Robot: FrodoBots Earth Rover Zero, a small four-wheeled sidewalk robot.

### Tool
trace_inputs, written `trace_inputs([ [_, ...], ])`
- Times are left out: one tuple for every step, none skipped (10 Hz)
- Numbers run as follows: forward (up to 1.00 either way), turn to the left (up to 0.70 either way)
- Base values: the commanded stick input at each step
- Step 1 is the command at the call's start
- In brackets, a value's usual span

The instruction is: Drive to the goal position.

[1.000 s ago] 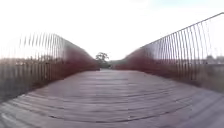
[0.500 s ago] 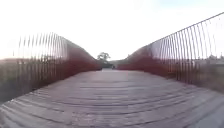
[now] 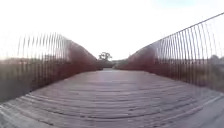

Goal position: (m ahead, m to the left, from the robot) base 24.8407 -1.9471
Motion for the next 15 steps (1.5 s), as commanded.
trace_inputs([
  [0.7, 0.0],
  [0.7, 0.0],
  [0.7, 0.0],
  [0.7, -0.1],
  [0.7, -0.23],
  [0.7, -0.35],
  [0.7, -0.35],
  [0.7, -0.35],
  [0.7, -0.35],
  [0.7, -0.35],
  [0.7, -0.35],
  [0.7, 0.0],
  [0.7, 0.0],
  [0.7, 0.0],
  [0.7, 0.0],
])
